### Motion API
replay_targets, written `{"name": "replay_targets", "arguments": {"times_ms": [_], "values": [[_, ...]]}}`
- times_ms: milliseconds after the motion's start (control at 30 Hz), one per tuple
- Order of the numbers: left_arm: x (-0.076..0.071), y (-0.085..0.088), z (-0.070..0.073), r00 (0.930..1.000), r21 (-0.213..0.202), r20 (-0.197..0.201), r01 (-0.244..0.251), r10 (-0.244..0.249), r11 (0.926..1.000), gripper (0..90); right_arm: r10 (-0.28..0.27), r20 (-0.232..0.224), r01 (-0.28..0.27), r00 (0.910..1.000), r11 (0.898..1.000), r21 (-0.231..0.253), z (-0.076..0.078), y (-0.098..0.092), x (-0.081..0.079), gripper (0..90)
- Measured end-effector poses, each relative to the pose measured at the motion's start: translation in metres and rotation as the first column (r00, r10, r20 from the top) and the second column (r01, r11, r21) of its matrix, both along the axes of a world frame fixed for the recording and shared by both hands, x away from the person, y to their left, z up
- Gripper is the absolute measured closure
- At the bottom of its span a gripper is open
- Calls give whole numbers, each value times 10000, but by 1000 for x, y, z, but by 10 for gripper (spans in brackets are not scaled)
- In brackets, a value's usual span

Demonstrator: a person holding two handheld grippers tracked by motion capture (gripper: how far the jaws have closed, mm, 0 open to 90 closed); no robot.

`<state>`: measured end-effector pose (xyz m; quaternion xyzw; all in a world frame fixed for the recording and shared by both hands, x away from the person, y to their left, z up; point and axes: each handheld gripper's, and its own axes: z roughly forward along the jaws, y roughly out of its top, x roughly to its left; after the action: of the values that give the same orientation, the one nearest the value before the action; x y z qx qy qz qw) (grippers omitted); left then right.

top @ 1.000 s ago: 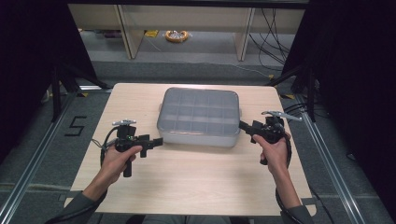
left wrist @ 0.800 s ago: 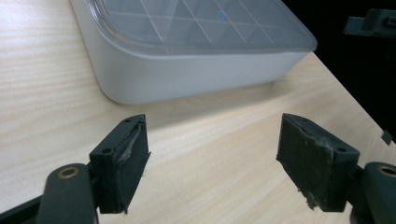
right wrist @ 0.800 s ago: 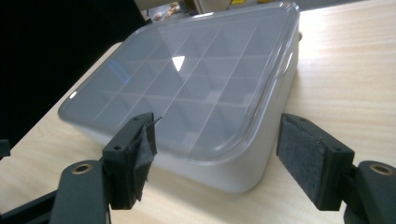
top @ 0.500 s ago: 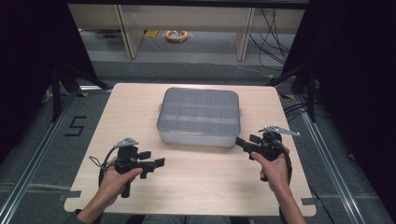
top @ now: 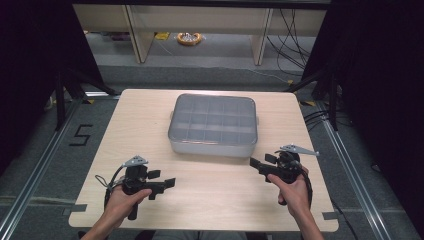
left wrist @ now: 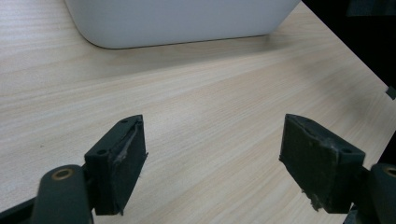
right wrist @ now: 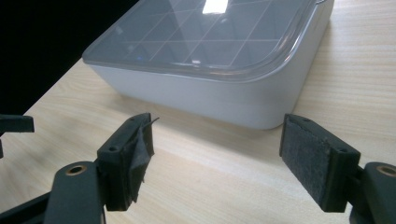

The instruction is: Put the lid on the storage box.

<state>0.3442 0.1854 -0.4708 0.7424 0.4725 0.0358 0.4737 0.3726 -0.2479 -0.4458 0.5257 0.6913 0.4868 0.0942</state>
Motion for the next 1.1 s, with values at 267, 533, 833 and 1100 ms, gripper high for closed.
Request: {"name": "replay_targets", "arguments": {"times_ms": [267, 533, 833, 1100], "values": [[-6, 0, -1, 9998, 85, 195, 83, -84, 9999, 212, 302, 167, -299, 9994, 9994, -170, -2, 4, -10, 261], [-12, -1, -3, 9992, 119, 357, 178, -182, 9998, 205, 535, 227, -532, 9983, 9985, -143, -3, 13, -23, 248], [-23, -4, -4, 9976, 296, 533, 436, -451, 9986, 195, 799, 118, -793, 9967, 9958, -460, -10, 15, -34, 246], [-31, -6, -6, 9966, 340, 558, 583, -601, 9977, 190, 958, 223, -946, 9952, 9942, -506, -18, 14, -40, 245]]}}
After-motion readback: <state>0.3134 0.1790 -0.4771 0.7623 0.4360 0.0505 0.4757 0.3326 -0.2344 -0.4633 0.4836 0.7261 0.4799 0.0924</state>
